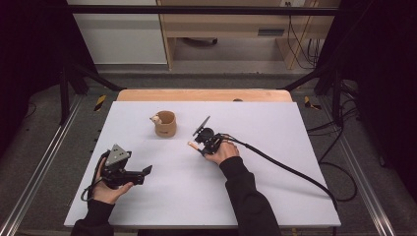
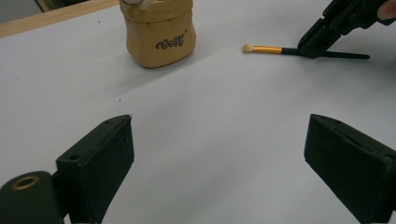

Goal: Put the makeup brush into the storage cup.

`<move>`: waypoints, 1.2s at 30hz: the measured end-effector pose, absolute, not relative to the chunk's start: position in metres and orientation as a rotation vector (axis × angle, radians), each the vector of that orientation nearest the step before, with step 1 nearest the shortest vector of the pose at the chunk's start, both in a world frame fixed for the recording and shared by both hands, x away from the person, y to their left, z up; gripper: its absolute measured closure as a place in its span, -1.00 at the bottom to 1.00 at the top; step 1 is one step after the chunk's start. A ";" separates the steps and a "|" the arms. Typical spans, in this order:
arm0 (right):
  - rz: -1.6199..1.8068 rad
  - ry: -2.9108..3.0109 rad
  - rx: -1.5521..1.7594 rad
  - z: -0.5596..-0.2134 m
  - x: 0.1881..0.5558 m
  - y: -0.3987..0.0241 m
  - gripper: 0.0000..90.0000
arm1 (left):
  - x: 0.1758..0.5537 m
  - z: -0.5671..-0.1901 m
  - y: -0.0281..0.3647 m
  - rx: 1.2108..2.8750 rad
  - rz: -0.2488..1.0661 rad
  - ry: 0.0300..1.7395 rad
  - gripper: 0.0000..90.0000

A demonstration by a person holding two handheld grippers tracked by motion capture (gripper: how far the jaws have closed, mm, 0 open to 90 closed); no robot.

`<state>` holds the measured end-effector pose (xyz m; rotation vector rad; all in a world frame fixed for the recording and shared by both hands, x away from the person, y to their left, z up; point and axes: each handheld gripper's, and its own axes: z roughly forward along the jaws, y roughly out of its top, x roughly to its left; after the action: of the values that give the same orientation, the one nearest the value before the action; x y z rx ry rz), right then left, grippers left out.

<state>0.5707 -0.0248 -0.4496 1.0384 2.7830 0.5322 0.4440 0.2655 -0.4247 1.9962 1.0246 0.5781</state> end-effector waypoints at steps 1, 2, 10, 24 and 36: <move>0.535 2.783 1.039 -0.450 0.571 -0.025 0.87 | 0.444 -0.425 0.265 1.984 0.577 1.029 -0.83; 0.535 2.783 1.039 -0.450 0.571 -0.025 0.87 | 0.444 -0.425 0.265 1.984 0.577 1.029 -0.83; 0.555 2.784 0.996 -0.446 0.568 -0.027 0.87 | 0.444 -0.424 0.267 1.989 0.581 1.028 -0.82; 0.749 2.713 0.931 -0.414 0.545 -0.039 0.87 | 0.443 -0.423 0.265 1.972 0.576 1.031 -0.83; 0.951 2.622 0.922 -0.392 0.525 -0.069 0.87 | 0.442 -0.424 0.261 1.968 0.558 1.032 -0.82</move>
<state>0.5245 -0.0692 -0.3923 0.9216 2.6219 0.9512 0.4422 0.2605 -0.4239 1.9681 1.0315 0.5579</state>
